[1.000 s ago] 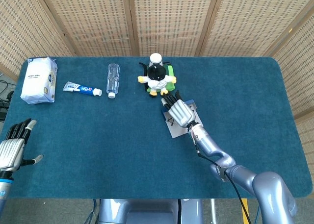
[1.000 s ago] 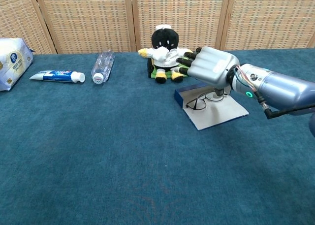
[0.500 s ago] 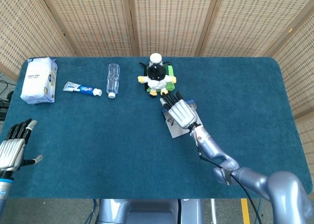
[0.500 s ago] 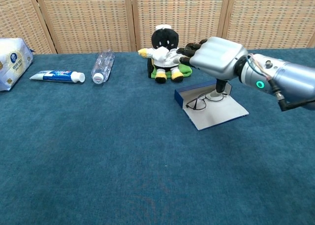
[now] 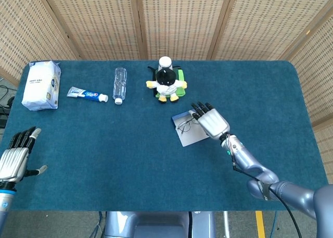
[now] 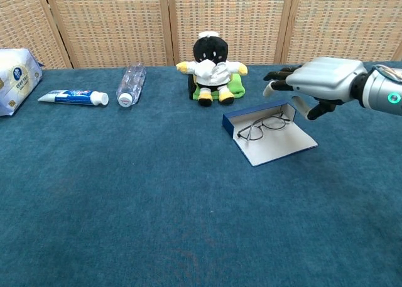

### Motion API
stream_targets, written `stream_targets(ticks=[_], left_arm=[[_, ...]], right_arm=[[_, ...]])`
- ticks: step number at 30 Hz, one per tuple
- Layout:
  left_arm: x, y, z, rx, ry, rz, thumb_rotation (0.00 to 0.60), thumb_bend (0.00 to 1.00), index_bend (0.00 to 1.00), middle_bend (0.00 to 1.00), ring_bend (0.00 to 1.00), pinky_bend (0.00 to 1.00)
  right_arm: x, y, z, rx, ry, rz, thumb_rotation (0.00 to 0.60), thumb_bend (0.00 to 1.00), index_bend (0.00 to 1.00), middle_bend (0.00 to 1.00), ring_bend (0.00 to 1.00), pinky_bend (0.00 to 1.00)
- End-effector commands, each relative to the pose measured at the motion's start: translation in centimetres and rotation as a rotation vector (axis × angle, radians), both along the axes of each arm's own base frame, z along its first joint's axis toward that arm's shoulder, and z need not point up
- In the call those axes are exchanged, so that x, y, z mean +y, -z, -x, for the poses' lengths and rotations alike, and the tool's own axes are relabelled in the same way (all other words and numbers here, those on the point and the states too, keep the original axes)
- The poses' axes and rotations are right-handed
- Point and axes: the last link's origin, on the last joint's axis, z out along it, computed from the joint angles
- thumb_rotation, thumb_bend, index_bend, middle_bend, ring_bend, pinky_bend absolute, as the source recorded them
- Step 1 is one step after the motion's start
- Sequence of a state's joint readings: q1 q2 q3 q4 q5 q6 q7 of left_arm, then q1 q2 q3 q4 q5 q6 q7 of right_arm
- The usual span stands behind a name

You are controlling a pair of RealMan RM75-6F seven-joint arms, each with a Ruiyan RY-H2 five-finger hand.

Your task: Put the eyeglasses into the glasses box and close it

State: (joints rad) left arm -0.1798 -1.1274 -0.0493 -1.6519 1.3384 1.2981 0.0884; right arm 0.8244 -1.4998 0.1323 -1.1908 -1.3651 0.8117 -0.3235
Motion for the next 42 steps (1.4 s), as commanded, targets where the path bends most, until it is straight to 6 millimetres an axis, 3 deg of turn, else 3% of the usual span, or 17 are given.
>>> stream_targets(ticks=[1,9,17,22,26,39,42], left_arm=[[0.0,0.1,0.0,0.002,0.001,0.003,0.6,0.03,0.0,0.0,0.0,0.0],[0.1,0.2,-0.1,0.005,0.003,0.007,0.6,0.03,0.0,0.0,0.0,0.0],[0.1,0.3,0.0,0.01,-0.002,0.003,0.6,0.03,0.0,0.0,0.0,0.0],[0.2,0.2,0.1,0.011,-0.007,0.0,0.6,0.03,0.0,0.0,0.0,0.0],[0.3,0.3,0.2,0.011,-0.013,0.003,0.6,0.03,0.0,0.0,0.0,0.0],[0.4,0.2,0.3,0.007,-0.02,0.001,0.6,0.03,0.0,0.0,0.0,0.0],[0.4,0.2,0.3,0.007,-0.02,0.002,0.6,0.03,0.0,0.0,0.0,0.0]], right_arm=[[0.7,-0.2,2.0,0.034,-0.001,-0.024,0.6,0.83,0.16,0.02,0.0,0.14],[0.7,0.3,3.2,0.05,-0.045,-0.021,0.6,0.83,0.16,0.04,0.0,0.14],[-1.4,1.0,0.8,0.022,-0.045,-0.013,0.6,0.87,0.18,0.04,0.0,0.14],[-3.2,2.1,-1.2,0.026,-0.014,0.0,0.6,1.0,0.2,0.05,0.0,0.14],[-4.1,3.3,-2.2,0.051,0.015,0.011,0.6,1.0,0.2,0.05,0.0,0.14],[-4.8,5.7,-2.9,0.101,0.083,0.028,0.6,1.0,0.2,0.07,0.0,0.14],[-5.0,5.8,-3.0,0.108,0.09,0.033,0.6,1.0,0.24,0.12,0.0,0.14]])
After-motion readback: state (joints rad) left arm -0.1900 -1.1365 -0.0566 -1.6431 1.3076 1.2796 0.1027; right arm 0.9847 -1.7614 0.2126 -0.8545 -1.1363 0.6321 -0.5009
